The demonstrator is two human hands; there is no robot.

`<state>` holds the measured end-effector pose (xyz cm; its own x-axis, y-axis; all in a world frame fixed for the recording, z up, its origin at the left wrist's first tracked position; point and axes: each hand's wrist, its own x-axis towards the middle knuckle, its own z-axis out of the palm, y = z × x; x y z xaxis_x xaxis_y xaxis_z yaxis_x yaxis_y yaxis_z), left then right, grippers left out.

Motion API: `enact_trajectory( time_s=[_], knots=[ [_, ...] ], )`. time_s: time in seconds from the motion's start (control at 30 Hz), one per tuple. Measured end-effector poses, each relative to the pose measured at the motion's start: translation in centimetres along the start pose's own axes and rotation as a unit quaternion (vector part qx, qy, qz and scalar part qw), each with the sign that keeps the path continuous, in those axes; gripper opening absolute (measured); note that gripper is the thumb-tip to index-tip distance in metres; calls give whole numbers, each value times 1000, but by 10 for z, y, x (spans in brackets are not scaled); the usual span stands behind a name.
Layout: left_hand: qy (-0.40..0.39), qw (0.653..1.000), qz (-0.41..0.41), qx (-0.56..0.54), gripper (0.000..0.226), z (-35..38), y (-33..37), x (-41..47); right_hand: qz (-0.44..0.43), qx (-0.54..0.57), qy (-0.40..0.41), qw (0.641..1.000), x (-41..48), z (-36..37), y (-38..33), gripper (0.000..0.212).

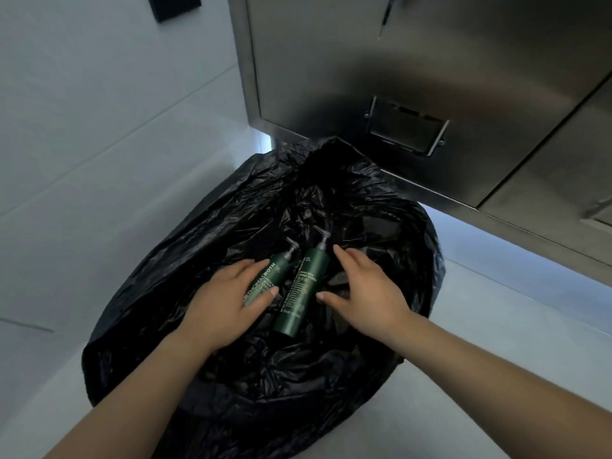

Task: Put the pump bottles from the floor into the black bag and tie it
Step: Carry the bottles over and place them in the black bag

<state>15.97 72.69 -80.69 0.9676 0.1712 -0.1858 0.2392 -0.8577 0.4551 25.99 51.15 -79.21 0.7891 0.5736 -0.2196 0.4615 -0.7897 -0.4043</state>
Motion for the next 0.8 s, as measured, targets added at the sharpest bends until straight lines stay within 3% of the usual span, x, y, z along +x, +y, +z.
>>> enact_trajectory(
  time_s=[0.17,0.33,0.63,0.8],
  knots=[
    [-33,996,51,60,74,-34,62,10,10,-96,-33,995,-32,-58,28,85],
    [-71,991,90,72,76,-99,153,-6,89,-72,-30,993,-97,-146,31,80],
    [-119,978,167,40,68,-318,339,-82,192,17,-11,981,-243,-380,-65,66],
    [-134,964,226,44,66,-430,433,-120,258,60,57,963,-325,-505,-130,65]
  ],
)
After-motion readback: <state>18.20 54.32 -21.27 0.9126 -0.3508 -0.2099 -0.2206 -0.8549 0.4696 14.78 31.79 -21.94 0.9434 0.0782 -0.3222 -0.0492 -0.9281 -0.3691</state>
